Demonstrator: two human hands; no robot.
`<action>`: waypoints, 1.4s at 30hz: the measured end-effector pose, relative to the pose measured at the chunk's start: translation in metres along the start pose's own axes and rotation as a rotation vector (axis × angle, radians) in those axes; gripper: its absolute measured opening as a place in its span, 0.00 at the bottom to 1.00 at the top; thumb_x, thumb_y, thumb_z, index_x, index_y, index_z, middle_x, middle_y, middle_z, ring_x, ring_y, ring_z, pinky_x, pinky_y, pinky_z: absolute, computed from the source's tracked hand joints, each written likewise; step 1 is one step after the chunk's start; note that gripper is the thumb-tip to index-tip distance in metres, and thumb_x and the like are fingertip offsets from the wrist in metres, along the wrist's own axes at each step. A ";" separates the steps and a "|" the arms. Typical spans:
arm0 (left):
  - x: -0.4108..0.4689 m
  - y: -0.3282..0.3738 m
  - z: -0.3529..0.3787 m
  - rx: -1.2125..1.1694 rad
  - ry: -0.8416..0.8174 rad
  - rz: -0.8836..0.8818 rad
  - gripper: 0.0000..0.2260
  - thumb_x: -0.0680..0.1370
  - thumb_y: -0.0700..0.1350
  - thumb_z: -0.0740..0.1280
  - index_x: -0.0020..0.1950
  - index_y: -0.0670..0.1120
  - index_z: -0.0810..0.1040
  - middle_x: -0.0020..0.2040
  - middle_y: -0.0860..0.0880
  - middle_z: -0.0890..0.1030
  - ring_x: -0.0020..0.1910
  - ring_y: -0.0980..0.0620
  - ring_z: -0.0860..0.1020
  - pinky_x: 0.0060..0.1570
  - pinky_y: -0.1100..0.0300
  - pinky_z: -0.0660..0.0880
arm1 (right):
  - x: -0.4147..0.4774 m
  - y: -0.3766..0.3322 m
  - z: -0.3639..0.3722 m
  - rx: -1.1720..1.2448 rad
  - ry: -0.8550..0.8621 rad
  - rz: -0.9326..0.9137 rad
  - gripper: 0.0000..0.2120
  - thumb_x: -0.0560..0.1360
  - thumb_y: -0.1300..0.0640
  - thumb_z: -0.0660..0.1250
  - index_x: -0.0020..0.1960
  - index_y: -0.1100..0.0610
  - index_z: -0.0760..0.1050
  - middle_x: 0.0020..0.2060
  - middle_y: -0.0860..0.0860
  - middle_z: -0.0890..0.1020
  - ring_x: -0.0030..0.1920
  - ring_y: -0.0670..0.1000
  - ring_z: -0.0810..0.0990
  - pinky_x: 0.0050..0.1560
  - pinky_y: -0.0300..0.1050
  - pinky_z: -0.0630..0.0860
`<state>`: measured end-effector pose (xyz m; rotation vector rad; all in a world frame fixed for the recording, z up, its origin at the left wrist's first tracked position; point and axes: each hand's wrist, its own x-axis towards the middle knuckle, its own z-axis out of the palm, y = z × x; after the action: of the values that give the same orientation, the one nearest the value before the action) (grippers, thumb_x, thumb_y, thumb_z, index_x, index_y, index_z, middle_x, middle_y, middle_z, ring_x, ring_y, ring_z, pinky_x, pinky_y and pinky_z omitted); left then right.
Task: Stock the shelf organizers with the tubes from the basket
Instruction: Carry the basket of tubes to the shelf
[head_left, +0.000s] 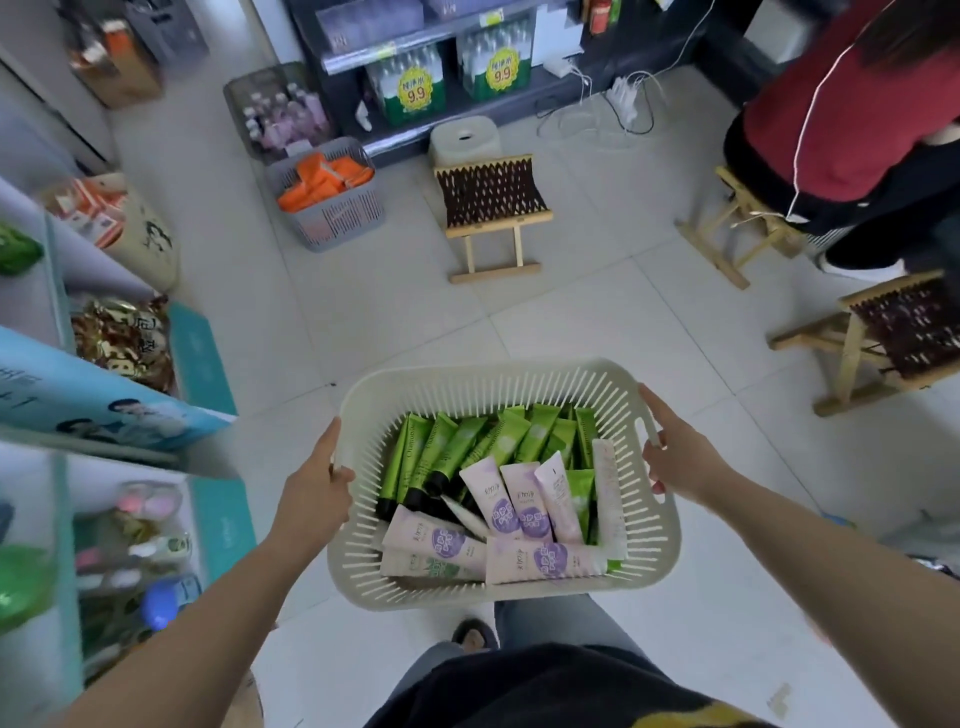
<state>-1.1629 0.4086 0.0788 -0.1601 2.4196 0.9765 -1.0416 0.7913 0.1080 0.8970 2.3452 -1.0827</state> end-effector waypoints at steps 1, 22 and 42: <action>0.013 0.011 0.001 0.002 -0.001 -0.001 0.32 0.77 0.35 0.56 0.74 0.64 0.56 0.44 0.48 0.79 0.32 0.47 0.77 0.30 0.58 0.75 | 0.017 -0.005 -0.008 -0.003 -0.007 -0.003 0.34 0.77 0.65 0.53 0.74 0.38 0.49 0.34 0.54 0.78 0.28 0.53 0.80 0.30 0.42 0.77; 0.309 0.251 -0.025 0.079 -0.065 0.073 0.29 0.78 0.36 0.55 0.73 0.61 0.57 0.44 0.46 0.79 0.33 0.46 0.78 0.30 0.57 0.76 | 0.301 -0.138 -0.167 0.047 0.032 0.086 0.34 0.76 0.63 0.51 0.72 0.32 0.47 0.38 0.52 0.81 0.29 0.50 0.82 0.27 0.38 0.74; 0.579 0.418 -0.077 0.067 -0.130 0.081 0.30 0.77 0.36 0.56 0.72 0.64 0.55 0.43 0.47 0.78 0.33 0.45 0.79 0.29 0.59 0.76 | 0.553 -0.287 -0.271 0.114 0.037 0.095 0.35 0.75 0.65 0.53 0.74 0.36 0.50 0.33 0.52 0.76 0.30 0.55 0.79 0.35 0.47 0.78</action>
<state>-1.8144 0.7106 0.0878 0.0245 2.3513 0.9109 -1.6596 1.0739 0.0992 1.0668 2.2646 -1.1802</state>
